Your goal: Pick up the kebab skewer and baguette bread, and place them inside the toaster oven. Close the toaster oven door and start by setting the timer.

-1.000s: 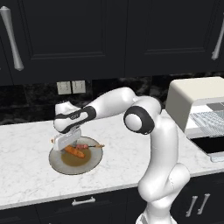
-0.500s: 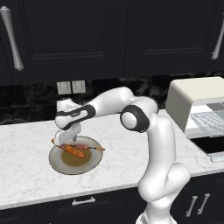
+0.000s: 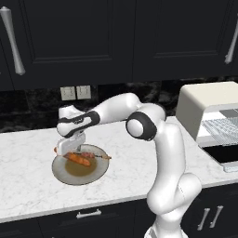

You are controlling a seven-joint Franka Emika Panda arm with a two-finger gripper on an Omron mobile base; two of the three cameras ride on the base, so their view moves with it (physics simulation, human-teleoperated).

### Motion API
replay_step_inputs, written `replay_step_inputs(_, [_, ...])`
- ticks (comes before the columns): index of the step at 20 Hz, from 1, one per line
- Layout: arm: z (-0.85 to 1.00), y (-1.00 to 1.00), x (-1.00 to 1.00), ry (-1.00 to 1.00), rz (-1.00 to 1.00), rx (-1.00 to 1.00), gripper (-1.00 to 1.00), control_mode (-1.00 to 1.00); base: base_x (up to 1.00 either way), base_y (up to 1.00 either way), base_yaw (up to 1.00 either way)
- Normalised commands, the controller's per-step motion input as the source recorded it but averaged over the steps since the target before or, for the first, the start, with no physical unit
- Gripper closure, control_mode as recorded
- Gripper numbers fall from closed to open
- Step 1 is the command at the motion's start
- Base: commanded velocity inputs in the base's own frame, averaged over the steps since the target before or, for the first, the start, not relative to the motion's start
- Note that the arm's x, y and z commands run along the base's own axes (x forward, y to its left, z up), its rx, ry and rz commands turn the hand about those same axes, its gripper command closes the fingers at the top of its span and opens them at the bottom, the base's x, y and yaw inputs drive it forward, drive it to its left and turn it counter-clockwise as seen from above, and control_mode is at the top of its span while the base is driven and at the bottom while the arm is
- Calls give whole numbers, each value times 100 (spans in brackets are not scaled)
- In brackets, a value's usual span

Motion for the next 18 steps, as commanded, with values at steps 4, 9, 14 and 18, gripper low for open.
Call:
replay_step_inputs(4, [-11,-36,-19,0,1,0,-100,-100,0,0,0])
replay_step_inputs(9, [-18,-34,-16,0,4,0,-100,-100,0,0,0])
replay_step_inputs(14, [-20,-9,-32,0,2,-2,-100,-100,0,0,0])
replay_step_inputs(18, [-1,-17,-17,0,0,-1,-100,-100,0,0,0])
